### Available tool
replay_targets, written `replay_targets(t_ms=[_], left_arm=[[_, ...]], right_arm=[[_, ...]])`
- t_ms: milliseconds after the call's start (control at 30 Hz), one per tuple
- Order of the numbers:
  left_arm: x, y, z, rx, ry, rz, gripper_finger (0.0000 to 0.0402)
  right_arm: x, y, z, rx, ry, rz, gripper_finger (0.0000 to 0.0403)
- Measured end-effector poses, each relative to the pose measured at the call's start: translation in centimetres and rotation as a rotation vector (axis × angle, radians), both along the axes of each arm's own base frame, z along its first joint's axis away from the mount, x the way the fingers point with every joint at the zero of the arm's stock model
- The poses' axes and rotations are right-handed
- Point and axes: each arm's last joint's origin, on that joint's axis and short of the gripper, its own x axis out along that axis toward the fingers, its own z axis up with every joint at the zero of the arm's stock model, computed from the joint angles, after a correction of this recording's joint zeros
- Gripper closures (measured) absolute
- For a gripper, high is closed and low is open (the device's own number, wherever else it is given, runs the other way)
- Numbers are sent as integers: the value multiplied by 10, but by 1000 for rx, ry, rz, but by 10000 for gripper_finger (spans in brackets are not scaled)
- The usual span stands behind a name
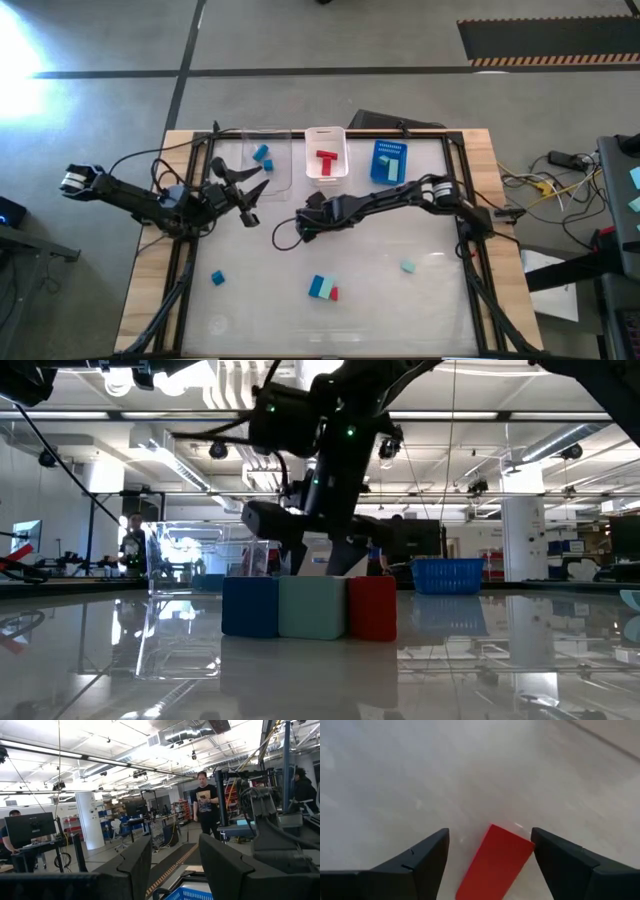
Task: Sort & place blocks by color
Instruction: Put the top red block into the white bin
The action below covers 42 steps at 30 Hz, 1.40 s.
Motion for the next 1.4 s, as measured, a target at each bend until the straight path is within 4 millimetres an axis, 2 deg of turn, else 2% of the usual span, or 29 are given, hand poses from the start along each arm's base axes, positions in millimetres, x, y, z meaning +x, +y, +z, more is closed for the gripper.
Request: replay_targets(t_ms=[100,233,467,667,800,967,1067,1200,1300,1400], left_arm=[[0,0,0,0,1,0,254],[1,0,-1,1,5,0,254],[1,0,-2,2,9,0,254],[1,0,-3,3,13,0,254],[1,0,-4,4,18,0,254],[1,0,-6,5,23,0,254],[1,0,-6,4,22,0,254],[1,0,-6,3,21,-1,254],[1,0,-6,2,20,-1,254],[1,0,-6,2,20,-1,254]], right_arm=[[1,0,-7,1,67,-3,146],[3,0,-8,-1,89,0,180],[3,0,-6,-4,95,31,282],[2,0,-3,-9,115,99,283],[-1,0,15,-26,98,157,283],[-9,-5,61,-80,28,233,283],[-17,-19,89,-184,0,241,283],[-26,-55,117,-340,-15,196,283],[-26,-90,123,-411,-33,175,283],[-21,-127,116,-452,-63,144,283]])
